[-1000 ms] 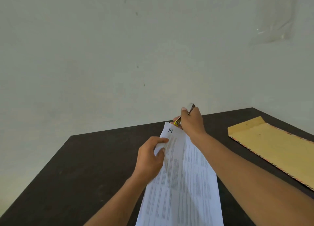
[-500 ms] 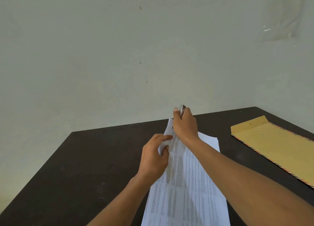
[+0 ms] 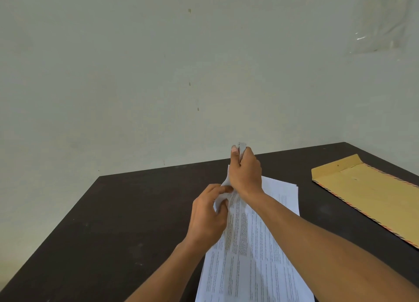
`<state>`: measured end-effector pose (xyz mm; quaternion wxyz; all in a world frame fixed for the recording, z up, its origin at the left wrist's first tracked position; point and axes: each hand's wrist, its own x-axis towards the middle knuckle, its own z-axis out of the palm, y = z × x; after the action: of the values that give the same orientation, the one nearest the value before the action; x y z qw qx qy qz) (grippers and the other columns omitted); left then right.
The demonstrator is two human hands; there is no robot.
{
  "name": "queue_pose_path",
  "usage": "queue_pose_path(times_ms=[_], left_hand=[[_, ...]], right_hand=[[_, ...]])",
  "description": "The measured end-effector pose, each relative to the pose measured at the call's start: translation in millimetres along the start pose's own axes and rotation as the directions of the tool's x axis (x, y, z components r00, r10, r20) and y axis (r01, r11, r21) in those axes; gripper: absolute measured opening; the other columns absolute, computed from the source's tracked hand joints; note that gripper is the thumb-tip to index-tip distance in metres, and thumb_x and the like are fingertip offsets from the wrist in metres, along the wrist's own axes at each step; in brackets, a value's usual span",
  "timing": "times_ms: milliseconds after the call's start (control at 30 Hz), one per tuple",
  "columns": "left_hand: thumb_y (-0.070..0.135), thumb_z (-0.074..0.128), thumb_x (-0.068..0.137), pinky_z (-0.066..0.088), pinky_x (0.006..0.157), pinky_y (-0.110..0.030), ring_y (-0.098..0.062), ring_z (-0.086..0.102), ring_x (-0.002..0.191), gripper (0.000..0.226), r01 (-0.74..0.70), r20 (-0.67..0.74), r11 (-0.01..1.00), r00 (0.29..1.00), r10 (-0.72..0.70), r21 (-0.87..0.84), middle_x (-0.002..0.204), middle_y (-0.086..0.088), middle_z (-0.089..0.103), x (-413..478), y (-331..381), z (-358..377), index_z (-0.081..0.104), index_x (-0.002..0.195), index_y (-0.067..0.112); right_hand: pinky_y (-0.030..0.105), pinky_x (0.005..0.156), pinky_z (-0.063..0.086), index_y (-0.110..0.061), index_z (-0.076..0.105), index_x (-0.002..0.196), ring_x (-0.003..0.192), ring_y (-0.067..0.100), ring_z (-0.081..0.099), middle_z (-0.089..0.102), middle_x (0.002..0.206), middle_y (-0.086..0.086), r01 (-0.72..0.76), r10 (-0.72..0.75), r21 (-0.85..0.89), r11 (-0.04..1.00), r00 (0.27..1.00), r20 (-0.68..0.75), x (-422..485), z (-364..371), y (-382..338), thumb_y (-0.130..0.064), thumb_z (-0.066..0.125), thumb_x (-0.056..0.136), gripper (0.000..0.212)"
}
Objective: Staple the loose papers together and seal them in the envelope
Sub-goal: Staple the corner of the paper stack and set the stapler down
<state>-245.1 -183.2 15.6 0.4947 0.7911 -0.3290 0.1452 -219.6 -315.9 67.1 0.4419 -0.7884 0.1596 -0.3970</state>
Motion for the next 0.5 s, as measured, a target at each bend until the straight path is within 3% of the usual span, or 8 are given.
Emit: queue_pose_path(times_ms=[67,133,200,267,300,400,433,500], left_hand=[[0.01,0.067,0.092,0.051,0.089,-0.01,0.006,0.061,0.104,0.029,0.027,0.0,1.0,1.0,-0.027,-0.006,0.112,0.017,0.064,-1,-2,-1,0.068,0.115,0.026],[0.008,0.067,0.092,0.051,0.091,-0.011,0.005,0.061,0.104,0.031,0.054,-0.013,0.998,0.998,-0.053,0.019,0.114,0.017,0.063,-3,-11,-7,0.068,0.117,0.025],[0.007,0.067,0.091,0.052,0.092,-0.016,0.004,0.061,0.102,0.033,0.134,-0.033,0.99,0.991,-0.133,0.05,0.114,0.017,0.062,-6,-24,-18,0.066,0.119,0.025],[0.009,0.066,0.092,0.052,0.091,-0.019,0.001,0.058,0.101,0.034,0.269,-0.038,0.959,0.963,-0.267,0.09,0.118,0.015,0.061,-9,-41,-33,0.063,0.122,0.026],[0.01,0.065,0.093,0.05,0.091,-0.019,-0.002,0.057,0.104,0.035,0.33,-0.049,0.937,0.944,-0.326,0.117,0.123,0.012,0.06,-11,-51,-41,0.062,0.124,0.026],[0.01,0.063,0.095,0.048,0.094,-0.021,-0.01,0.058,0.115,0.037,0.466,-0.116,0.861,0.885,-0.452,0.205,0.137,0.002,0.057,-17,-78,-66,0.059,0.129,0.022],[0.009,0.061,0.095,0.048,0.086,-0.014,-0.009,0.059,0.108,0.038,0.495,-0.133,0.836,0.869,-0.476,0.237,0.139,0.001,0.056,-19,-86,-75,0.059,0.131,0.02],[0.008,0.059,0.096,0.045,0.073,-0.01,-0.008,0.06,0.099,0.038,0.528,-0.139,0.788,0.847,-0.513,0.317,0.139,-0.001,0.055,-24,-101,-91,0.059,0.133,0.017]], right_hand=[[0.033,0.069,0.051,-0.011,0.051,0.093,0.076,0.02,0.062,0.057,0.075,-0.003,-0.025,0.022,0.033,0.999,0.995,0.1,2,0,0,-0.048,0.037,0.103,0.041],[0.044,0.086,0.051,-0.015,0.05,0.099,0.084,0.023,0.063,0.058,0.076,-0.005,-0.114,0.094,0.075,0.991,0.97,0.223,8,-2,2,-0.051,0.034,0.103,0.04],[0.052,0.101,0.043,-0.016,0.048,0.107,0.095,0.029,0.063,0.059,0.076,-0.007,-0.222,0.203,0.12,0.968,0.967,0.154,16,-5,9,-0.048,0.032,0.103,0.036],[0.053,0.104,0.04,-0.013,0.044,0.116,0.104,0.035,0.062,0.063,0.086,0.0,-0.31,0.306,0.028,0.95,0.948,0.089,21,-10,22,-0.044,0.031,0.103,0.036],[0.053,0.103,0.041,-0.012,0.042,0.123,0.106,0.036,0.062,0.065,0.096,0.006,-0.323,0.337,-0.109,0.94,0.929,0.151,21,-12,31,-0.045,0.031,0.102,0.04],[0.049,0.099,0.048,-0.011,0.038,0.141,0.109,0.033,0.062,0.062,0.122,0.014,-0.134,0.421,-0.528,0.839,0.774,0.473,12,-9,56,-0.046,0.034,0.098,0.055],[0.049,0.098,0.049,-0.013,0.04,0.142,0.109,0.031,0.063,0.061,0.126,0.014,-0.023,0.428,-0.609,0.793,0.732,0.53,6,-5,61,-0.047,0.036,0.098,0.057],[0.048,0.098,0.049,-0.016,0.042,0.142,0.114,0.03,0.061,0.06,0.132,0.011,0.146,0.401,-0.688,0.711,0.719,0.568,-9,5,63,-0.052,0.037,0.098,0.057]])
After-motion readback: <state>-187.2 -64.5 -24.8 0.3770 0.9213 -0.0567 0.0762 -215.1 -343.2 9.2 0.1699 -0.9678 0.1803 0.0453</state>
